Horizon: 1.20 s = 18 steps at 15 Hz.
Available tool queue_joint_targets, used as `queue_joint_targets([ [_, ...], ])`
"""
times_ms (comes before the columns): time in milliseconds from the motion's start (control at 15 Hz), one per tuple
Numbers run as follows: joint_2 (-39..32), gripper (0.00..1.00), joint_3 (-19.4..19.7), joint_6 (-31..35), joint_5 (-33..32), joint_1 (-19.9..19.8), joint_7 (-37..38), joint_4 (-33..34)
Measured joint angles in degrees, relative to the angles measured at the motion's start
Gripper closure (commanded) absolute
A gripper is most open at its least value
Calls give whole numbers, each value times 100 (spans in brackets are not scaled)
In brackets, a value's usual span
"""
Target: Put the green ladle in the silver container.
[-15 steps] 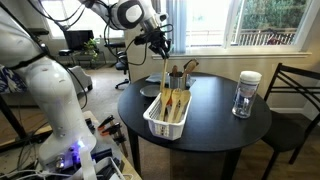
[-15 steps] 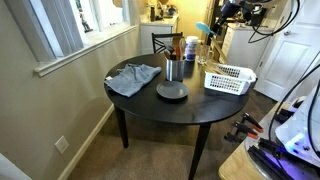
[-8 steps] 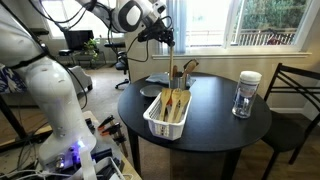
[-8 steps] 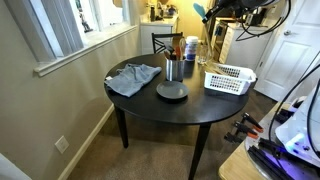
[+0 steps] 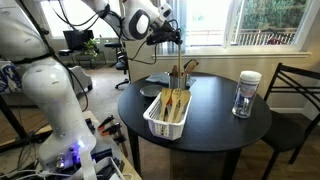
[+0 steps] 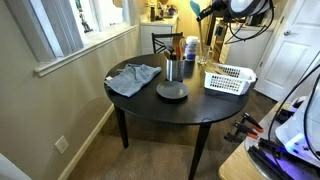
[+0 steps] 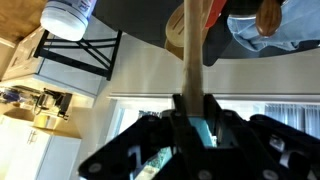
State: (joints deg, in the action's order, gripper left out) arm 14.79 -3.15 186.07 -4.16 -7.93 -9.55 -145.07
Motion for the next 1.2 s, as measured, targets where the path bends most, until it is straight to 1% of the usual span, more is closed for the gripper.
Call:
queue_joint_targets([
  [200,-281,89,-205,304,28,-124,20,249],
  [400,-519,89,-532,703,226,-333,138,418],
  [533,-672,89,-820,906,586,-552,163,521],
  [733,-930,89,-1235,1130,1293,-823,162,688],
  [1000,-1189,89,-1579,1198,2109,-862,131,1043],
  [1200,-1214,89,-1733,1193,2663,-865,-22,1278],
])
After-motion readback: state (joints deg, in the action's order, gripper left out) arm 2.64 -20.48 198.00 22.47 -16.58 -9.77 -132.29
